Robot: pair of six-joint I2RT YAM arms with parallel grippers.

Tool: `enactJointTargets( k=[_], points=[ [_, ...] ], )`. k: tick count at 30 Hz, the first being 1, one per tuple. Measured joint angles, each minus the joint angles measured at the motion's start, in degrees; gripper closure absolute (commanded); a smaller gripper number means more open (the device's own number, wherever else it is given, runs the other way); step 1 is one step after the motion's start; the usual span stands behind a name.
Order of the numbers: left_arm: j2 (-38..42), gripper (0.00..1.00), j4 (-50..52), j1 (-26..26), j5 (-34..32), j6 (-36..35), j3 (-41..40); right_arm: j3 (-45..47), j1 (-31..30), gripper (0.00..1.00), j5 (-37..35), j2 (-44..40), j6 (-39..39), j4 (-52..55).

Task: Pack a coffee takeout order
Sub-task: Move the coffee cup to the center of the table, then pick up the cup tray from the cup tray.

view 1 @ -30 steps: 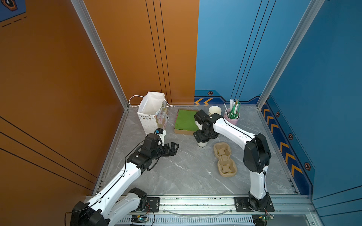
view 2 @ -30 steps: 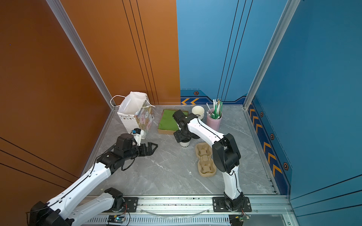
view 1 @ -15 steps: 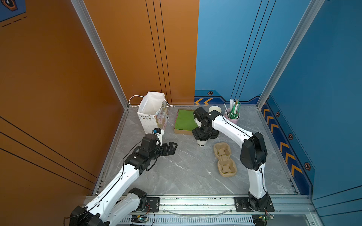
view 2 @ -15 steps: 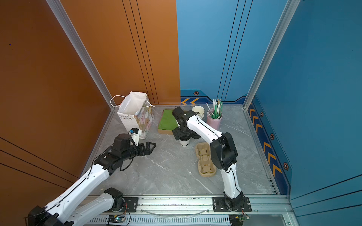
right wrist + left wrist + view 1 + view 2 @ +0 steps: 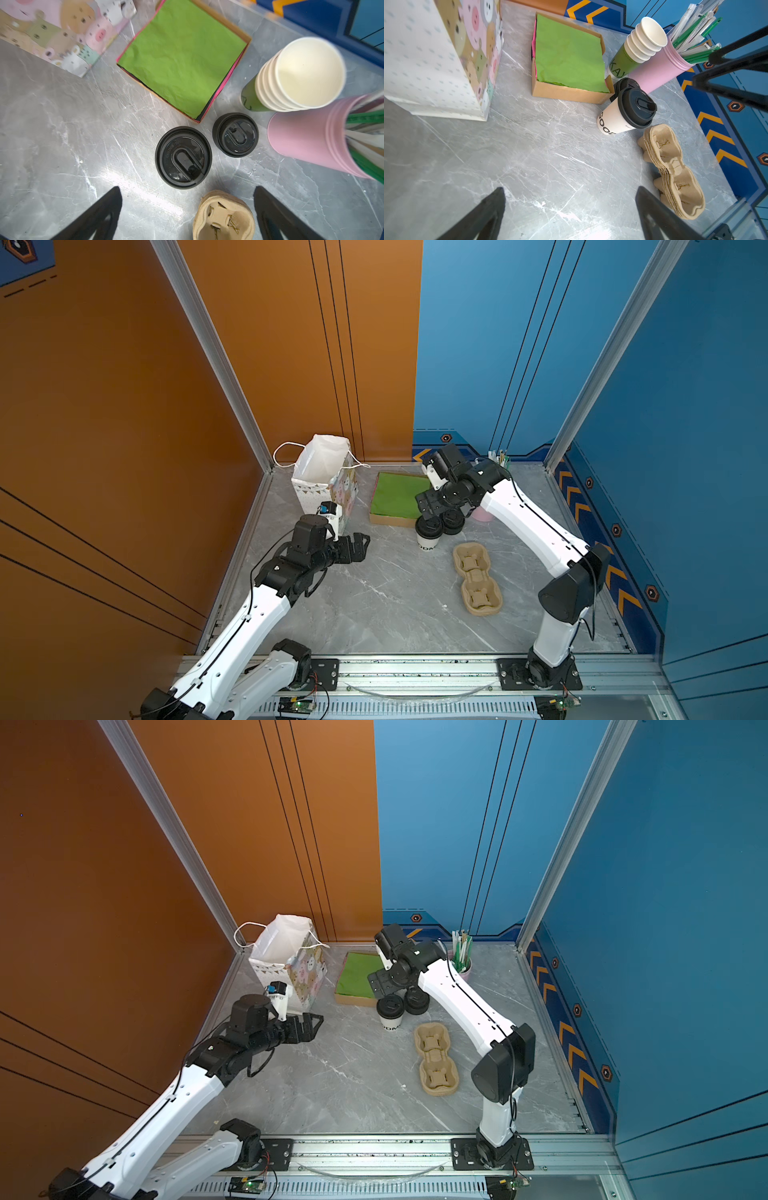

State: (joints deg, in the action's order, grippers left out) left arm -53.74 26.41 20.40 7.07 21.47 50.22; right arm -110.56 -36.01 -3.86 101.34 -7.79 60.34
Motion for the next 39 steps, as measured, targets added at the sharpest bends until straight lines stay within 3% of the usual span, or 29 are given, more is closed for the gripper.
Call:
enactJointTargets(
  k=[7,17,25,39],
  points=[
    [-4.68,0.02,4.13,-0.96,-2.19,-6.95,14.01,16.22,-0.24,0.02,-5.35,-19.45,-4.31,-0.9],
    [-8.2,0.02,6.19,-1.01,-1.86,-8.83,13.6,41.94,1.05,0.19,-8.28,-34.67,-13.6,-0.39],
    [-7.45,0.02,6.95,-1.01,-0.85,-8.83,9.7,52.35,2.29,0.27,-4.98,-32.41,-15.58,-4.87],
    [-5.42,0.02,6.78,-1.01,-0.39,-8.55,5.07,54.93,3.8,0.47,-0.57,-23.41,-15.04,-11.3]
  ],
)
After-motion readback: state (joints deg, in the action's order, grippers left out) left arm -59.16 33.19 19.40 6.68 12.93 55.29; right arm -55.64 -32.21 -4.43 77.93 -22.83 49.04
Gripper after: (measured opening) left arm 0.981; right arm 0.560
